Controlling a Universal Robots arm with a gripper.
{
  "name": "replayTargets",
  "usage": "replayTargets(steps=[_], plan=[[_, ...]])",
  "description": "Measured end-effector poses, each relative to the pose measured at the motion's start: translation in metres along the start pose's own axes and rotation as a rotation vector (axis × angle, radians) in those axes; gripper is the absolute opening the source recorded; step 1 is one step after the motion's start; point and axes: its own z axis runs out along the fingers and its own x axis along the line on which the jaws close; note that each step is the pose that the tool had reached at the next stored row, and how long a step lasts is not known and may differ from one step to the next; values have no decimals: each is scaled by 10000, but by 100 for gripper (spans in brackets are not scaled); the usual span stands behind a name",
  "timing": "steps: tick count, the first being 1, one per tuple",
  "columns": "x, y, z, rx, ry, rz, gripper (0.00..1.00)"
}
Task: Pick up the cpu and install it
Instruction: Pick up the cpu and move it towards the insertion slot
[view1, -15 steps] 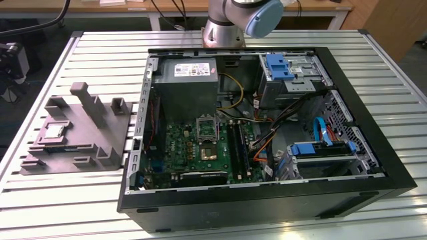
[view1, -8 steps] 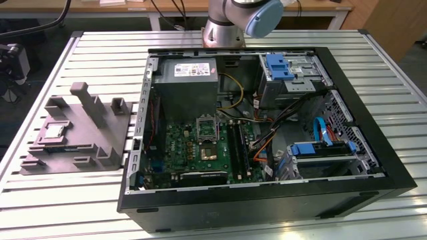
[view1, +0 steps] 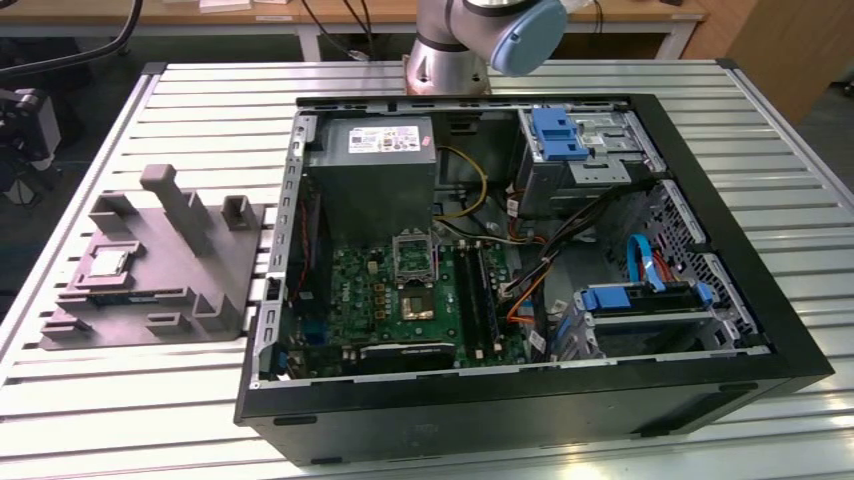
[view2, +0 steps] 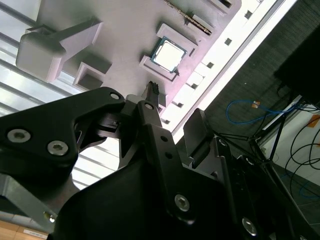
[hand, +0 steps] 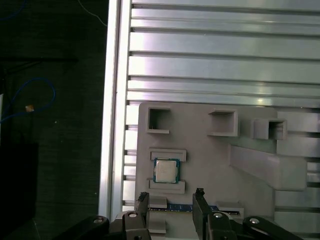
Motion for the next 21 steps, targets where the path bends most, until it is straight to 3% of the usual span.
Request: replayTargets(steps=[11, 12, 21], plan=[[0, 0, 1, 0, 0, 0, 48], [0, 0, 1, 0, 0, 0, 55], [0, 0, 13, -1, -3, 0, 55]])
